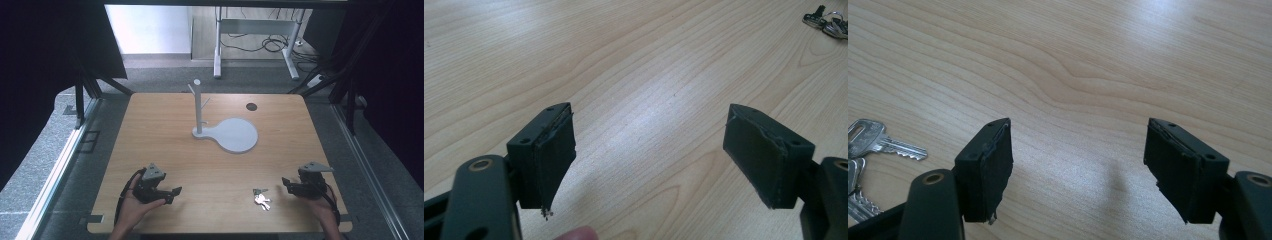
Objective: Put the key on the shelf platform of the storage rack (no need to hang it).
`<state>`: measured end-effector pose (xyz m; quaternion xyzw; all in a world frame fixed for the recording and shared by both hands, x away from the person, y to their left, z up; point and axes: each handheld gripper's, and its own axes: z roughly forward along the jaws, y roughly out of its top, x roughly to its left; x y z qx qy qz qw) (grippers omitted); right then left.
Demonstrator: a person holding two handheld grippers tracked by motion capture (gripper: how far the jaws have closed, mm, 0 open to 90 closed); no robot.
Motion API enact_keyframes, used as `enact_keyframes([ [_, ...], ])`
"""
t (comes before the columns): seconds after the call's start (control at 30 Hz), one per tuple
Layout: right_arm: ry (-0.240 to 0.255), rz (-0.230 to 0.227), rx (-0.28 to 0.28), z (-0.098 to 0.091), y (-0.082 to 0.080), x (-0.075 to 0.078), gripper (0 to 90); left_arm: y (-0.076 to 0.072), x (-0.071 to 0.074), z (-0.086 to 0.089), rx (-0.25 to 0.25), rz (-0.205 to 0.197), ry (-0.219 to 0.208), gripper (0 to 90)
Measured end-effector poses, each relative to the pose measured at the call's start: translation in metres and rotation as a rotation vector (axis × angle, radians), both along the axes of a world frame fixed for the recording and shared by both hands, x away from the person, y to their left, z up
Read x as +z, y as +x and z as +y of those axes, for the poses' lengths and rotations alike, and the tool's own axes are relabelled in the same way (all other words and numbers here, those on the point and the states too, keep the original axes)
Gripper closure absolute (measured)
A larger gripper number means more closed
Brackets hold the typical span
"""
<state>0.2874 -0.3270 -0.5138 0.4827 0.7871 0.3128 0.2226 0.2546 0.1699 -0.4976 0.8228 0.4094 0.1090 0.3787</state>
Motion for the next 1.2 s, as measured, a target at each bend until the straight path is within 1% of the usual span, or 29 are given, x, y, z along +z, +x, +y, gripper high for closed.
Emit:
enact_keyframes([
  [0.1, -0.010, -0.003, 0.010, 0.001, -0.001, 0.001, 28.3, 0.000, 0.000, 0.000, 0.002, 0.003, -0.002, 21.1],
  [0.2, -0.030, 0.004, 0.025, 0.002, -0.002, 0.001, 28.9, -0.001, -0.001, 0.000, -0.002, 0.007, 0.001, 21.1],
  [0.27, -0.035, 0.011, 0.033, 0.003, -0.002, 0.001, 29.6, 0.000, -0.001, 0.000, -0.005, 0.007, 0.001, 21.2],
  [0.37, -0.029, 0.017, 0.037, 0.003, -0.001, 0.002, 31.0, 0.000, -0.001, 0.000, 0.001, 0.005, -0.001, 21.1],
  [0.47, -0.025, 0.026, 0.055, 0.003, 0.001, 0.004, 31.8, 0.000, -0.001, 0.002, 0.009, 0.007, -0.001, 21.2],
  [0.53, -0.027, 0.031, 0.065, 0.004, 0.003, 0.005, 31.8, 0.001, -0.003, 0.002, 0.009, 0.008, 0.007, 21.2],
  [0.67, -0.014, 0.033, 0.084, 0.004, 0.007, 0.010, 32.7, 0.001, -0.003, 0.000, 0.013, 0.012, 0.013, 21.2],
  [0.7, -0.013, 0.040, 0.083, 0.005, 0.008, 0.011, 32.8, 0.001, -0.003, 0.000, 0.011, 0.010, 0.016, 21.2],
  [0.77, -0.030, 0.045, 0.101, 0.007, 0.010, 0.015, 33.0, 0.000, -0.004, -0.002, 0.013, 0.009, 0.015, 21.3],
  [0.83, -0.049, 0.063, 0.132, 0.012, 0.011, 0.023, 33.0, 0.000, -0.004, -0.004, 0.010, 0.011, 0.024, 21.4],
  [1.0, -0.061, 0.088, 0.179, 0.021, 0.012, 0.040, 33.3, -0.001, -0.005, -0.007, -0.006, 0.011, 0.029, 21.4],
  [1.07, -0.063, 0.096, 0.187, 0.024, 0.011, 0.044, 33.4, -0.001, -0.005, -0.006, -0.004, 0.009, 0.025, 21.4],
  [1.2, -0.066, 0.115, 0.201, 0.029, 0.012, 0.048, 33.6, -0.001, -0.004, -0.004, -0.001, 0.009, 0.025, 21.4],
])
